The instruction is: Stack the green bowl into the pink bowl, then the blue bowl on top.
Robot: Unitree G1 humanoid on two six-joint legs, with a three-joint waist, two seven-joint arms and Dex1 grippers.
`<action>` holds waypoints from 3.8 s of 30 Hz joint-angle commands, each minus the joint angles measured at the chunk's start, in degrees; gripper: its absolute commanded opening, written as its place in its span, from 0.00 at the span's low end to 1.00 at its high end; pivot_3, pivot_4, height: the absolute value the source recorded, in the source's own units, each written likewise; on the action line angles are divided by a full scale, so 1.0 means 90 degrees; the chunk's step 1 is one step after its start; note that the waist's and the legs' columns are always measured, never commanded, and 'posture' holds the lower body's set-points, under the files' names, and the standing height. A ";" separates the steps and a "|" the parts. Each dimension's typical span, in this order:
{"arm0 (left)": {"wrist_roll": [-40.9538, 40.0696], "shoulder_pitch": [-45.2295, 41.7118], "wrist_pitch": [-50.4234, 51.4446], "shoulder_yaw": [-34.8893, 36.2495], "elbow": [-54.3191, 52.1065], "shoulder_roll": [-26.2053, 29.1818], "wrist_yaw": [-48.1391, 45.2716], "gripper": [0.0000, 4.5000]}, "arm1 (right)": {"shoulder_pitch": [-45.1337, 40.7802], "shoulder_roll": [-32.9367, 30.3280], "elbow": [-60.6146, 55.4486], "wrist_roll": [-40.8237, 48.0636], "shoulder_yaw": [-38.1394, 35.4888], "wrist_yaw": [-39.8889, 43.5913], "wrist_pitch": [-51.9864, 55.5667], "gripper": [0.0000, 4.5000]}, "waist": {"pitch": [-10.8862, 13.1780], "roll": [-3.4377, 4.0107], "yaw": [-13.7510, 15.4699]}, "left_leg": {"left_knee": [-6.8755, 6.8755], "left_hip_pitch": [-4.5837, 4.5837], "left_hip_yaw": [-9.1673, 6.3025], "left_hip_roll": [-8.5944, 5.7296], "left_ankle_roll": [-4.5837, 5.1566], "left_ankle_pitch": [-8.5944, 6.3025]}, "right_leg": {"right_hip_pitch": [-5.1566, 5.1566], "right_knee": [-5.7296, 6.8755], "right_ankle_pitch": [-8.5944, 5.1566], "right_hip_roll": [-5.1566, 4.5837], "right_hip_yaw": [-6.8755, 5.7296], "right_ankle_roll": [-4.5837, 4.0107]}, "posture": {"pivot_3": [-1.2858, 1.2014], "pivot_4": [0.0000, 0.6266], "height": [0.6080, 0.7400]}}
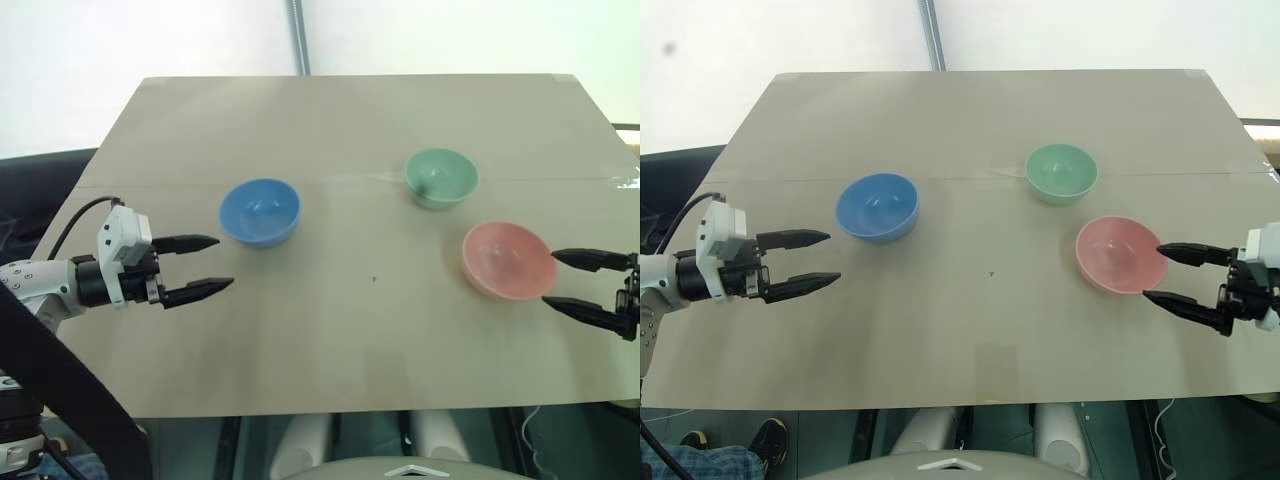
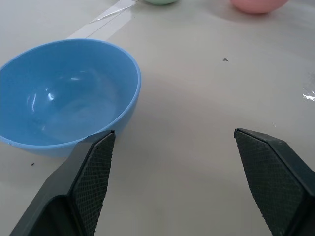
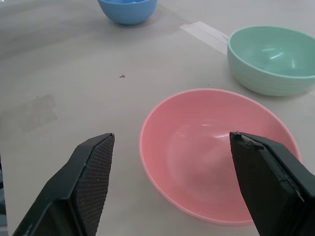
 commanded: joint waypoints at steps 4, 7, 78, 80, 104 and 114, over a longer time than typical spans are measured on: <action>-0.0157 -0.0084 -0.0107 0.0265 -0.0056 -0.0006 0.0005 0.91 | 0.0058 -0.0054 -0.0056 0.0043 -0.0298 0.0062 -0.0099 0.91 | 0.0000 0.0000 0.0001 | 0.0000 0.0000 0.0000 0.0000 0.0000 0.0000 | 0.0000 0.0000 0.0000 0.0000 0.0000 0.0000 | 0.52 0.24 1.00; -0.0179 -0.0071 -0.0107 0.0273 -0.0066 -0.0023 -0.0007 0.91 | 0.0069 -0.0053 -0.0049 0.0046 -0.0306 0.0073 -0.0104 0.91 | 0.0000 0.0000 0.0001 | 0.0000 0.0000 0.0001 0.0000 0.0000 0.0000 | 0.0000 0.0000 0.0000 0.0000 0.0000 0.0000 | 0.52 0.24 1.00; -0.1168 -0.0441 -0.0181 0.0194 -0.0498 -0.0379 -0.1121 0.91 | -0.2816 -0.0070 -0.2023 -0.4258 0.5066 -0.2323 0.0876 0.04 | -0.0014 -0.0012 -0.0145 | -0.0012 0.0037 -0.0024 0.0003 -0.0001 0.0000 | 0.0058 -0.0046 0.0003 0.0007 -0.0031 -0.0001 | 0.52 0.24 1.00; -0.1150 -0.0535 -0.0199 0.0113 -0.0455 -0.0382 -0.1138 0.91 | -0.3210 0.0177 -0.2196 -0.4523 0.5611 -0.2098 0.0795 0.04 | -0.0011 -0.0009 -0.0170 | -0.0014 0.0028 -0.0025 0.0003 -0.0001 0.0000 | 0.0047 -0.0045 0.0003 0.0008 -0.0032 -0.0001 | 0.52 0.24 1.00; -0.1033 -0.0890 -0.0227 -0.0207 -0.0328 -0.0383 -0.1066 0.91 | -0.4617 0.1749 -0.1783 -0.5342 0.6593 -0.1146 0.0137 0.97 | -0.0010 -0.0009 -0.0173 | -0.0012 -0.0030 -0.0029 -0.0010 -0.0002 0.0001 | -0.0011 -0.0041 0.0003 0.0004 -0.0033 -0.0002 | 0.52 0.24 1.00; -0.1036 -0.0977 -0.0175 -0.0286 -0.0288 -0.0402 -0.1011 0.91 | -0.5580 0.1598 -0.1392 -0.3257 0.4450 -0.1025 0.1099 0.97 | -0.0008 -0.0006 -0.0179 | -0.0012 -0.0032 -0.0035 -0.0002 -0.0002 0.0000 | -0.0012 -0.0041 0.0003 0.0003 -0.0036 -0.0002 | 0.52 0.24 1.00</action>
